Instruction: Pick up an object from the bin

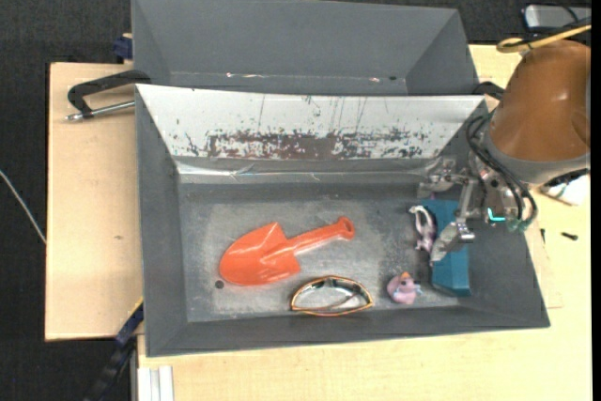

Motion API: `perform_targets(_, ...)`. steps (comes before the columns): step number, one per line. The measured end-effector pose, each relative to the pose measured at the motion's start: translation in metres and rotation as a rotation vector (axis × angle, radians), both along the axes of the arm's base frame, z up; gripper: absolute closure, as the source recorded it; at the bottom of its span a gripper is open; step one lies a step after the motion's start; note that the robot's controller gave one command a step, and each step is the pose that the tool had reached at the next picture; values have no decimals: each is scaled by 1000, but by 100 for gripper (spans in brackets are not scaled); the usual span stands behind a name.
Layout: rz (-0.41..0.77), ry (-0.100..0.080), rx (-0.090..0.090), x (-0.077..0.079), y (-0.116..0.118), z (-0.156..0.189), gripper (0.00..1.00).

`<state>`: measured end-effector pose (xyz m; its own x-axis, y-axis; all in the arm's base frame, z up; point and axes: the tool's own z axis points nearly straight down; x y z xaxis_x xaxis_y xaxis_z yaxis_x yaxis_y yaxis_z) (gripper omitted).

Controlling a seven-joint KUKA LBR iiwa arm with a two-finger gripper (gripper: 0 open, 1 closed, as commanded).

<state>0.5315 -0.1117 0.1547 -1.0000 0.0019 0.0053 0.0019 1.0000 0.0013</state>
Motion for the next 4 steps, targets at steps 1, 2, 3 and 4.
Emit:
perform_targets(1, 2, -7, -1, 2, 0, 4, 0)
perform_targets(2, 69, -12, -2, 10, 50, -46, 0)
perform_targets(3, 324, -6, 2, 15, 82, -63, 0)
perform_targets(4, 502, -12, 0, 21, 108, -56, 0)
